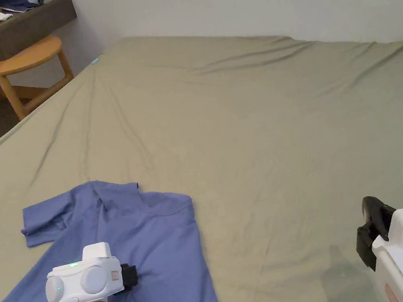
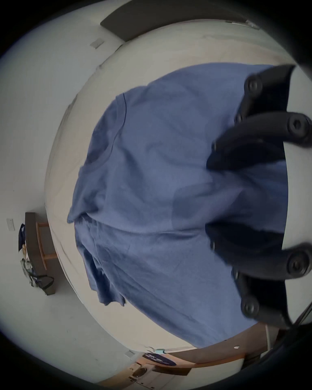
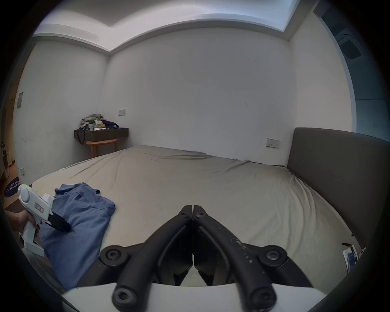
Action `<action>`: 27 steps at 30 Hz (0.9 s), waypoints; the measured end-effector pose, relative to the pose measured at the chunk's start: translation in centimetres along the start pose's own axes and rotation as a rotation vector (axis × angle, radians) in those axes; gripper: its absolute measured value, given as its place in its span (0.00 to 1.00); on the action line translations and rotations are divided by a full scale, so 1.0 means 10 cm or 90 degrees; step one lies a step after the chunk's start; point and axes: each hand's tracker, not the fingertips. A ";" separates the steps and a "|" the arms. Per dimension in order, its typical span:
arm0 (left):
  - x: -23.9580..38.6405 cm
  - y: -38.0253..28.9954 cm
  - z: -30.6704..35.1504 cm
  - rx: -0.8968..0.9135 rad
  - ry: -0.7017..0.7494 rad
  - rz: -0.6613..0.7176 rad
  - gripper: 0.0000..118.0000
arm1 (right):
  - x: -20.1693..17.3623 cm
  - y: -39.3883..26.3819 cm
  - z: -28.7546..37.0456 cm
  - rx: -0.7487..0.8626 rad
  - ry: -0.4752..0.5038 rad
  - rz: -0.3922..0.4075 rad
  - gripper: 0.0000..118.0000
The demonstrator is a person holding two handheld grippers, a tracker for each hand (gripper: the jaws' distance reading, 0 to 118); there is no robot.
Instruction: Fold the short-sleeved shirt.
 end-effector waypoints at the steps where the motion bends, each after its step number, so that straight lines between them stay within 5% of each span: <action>1: 0.03 0.00 0.01 0.005 0.010 -0.022 0.35 | 0.03 -0.01 -0.01 -0.005 -0.004 -0.004 0.01; 4: 0.03 -0.04 0.01 0.008 0.016 -0.063 0.02 | 0.14 -0.02 0.03 -0.011 -0.010 -0.011 0.01; 5: 0.03 -0.04 0.01 0.008 0.019 -0.060 0.00 | 0.16 -0.02 0.06 -0.009 -0.015 -0.011 0.01; 17: 0.03 0.22 1.45 0.164 -0.137 0.013 0.00 | 0.56 0.05 0.41 0.035 -0.035 -0.035 0.01; 27: 1.34 0.53 2.98 0.357 -0.259 -0.212 0.00 | 0.89 0.15 0.81 0.088 -0.059 -0.046 0.01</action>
